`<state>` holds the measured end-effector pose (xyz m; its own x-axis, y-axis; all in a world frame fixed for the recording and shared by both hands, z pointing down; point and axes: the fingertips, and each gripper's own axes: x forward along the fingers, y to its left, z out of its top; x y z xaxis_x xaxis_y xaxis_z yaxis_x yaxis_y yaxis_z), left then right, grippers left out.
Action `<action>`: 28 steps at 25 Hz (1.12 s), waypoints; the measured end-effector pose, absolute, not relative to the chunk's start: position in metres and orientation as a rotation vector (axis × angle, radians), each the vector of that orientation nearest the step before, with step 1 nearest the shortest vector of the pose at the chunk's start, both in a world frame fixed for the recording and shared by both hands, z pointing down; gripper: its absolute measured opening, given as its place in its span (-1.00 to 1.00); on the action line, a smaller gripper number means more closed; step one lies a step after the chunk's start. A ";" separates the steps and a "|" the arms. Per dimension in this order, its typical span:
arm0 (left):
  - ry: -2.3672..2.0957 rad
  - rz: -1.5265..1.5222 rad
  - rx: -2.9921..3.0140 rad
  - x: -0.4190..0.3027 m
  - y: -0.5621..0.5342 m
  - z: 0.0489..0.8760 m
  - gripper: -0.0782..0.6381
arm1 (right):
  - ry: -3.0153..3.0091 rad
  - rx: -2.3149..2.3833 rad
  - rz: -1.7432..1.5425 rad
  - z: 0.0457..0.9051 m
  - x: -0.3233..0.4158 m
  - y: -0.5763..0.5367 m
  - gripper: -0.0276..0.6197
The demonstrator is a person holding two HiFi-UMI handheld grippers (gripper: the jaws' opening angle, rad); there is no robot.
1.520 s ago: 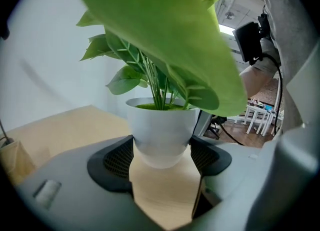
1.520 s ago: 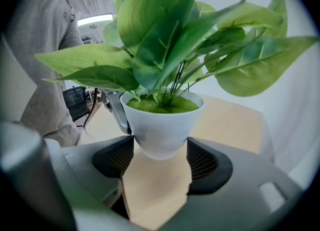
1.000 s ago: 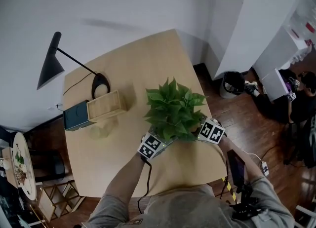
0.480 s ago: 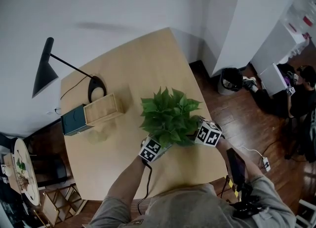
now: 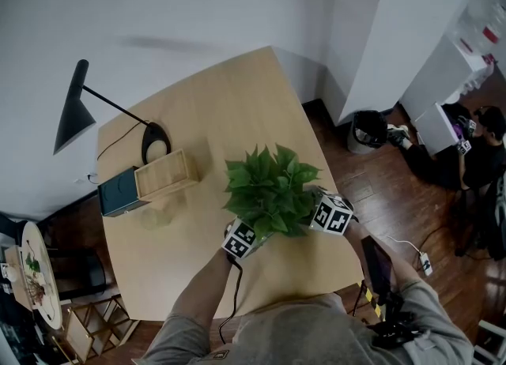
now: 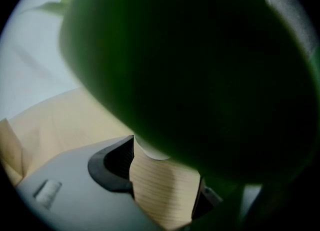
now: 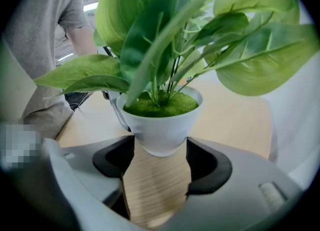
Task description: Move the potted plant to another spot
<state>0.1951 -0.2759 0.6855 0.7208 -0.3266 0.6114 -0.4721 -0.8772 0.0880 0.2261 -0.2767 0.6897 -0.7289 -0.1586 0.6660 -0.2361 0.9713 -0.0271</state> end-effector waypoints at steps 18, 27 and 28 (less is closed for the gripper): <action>-0.706 0.885 2.682 0.174 -0.263 0.677 0.19 | -2.380 0.334 0.122 0.686 0.242 -0.271 0.13; -0.719 0.850 2.696 0.154 -0.221 0.663 0.13 | -2.349 0.440 0.082 0.654 0.260 -0.251 0.13; -0.729 0.831 2.696 0.152 -0.215 0.660 0.13 | -2.342 0.454 0.076 0.650 0.263 -0.246 0.13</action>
